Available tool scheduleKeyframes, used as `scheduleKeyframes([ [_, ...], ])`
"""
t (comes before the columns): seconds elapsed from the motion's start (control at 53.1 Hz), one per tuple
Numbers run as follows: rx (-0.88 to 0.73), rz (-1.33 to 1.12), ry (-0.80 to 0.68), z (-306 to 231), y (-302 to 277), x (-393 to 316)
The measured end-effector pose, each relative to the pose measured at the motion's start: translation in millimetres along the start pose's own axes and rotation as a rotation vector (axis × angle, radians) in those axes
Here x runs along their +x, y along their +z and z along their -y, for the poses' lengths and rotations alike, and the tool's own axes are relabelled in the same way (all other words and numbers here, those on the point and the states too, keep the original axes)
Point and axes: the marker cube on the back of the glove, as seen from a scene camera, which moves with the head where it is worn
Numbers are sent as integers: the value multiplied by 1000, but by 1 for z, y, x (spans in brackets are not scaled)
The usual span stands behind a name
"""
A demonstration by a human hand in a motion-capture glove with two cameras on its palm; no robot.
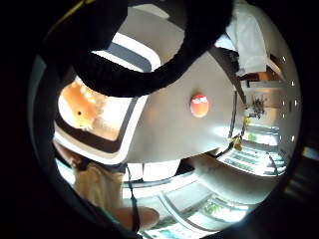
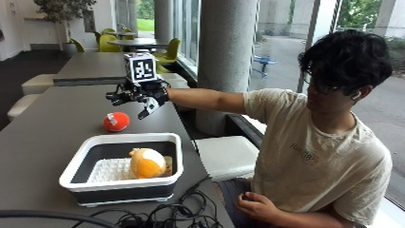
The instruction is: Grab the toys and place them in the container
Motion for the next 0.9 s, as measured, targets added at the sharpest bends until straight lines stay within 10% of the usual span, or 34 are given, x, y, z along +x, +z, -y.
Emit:
scheduleKeyframes([
  [0.903,-37,-61,395,-97,128,261],
])
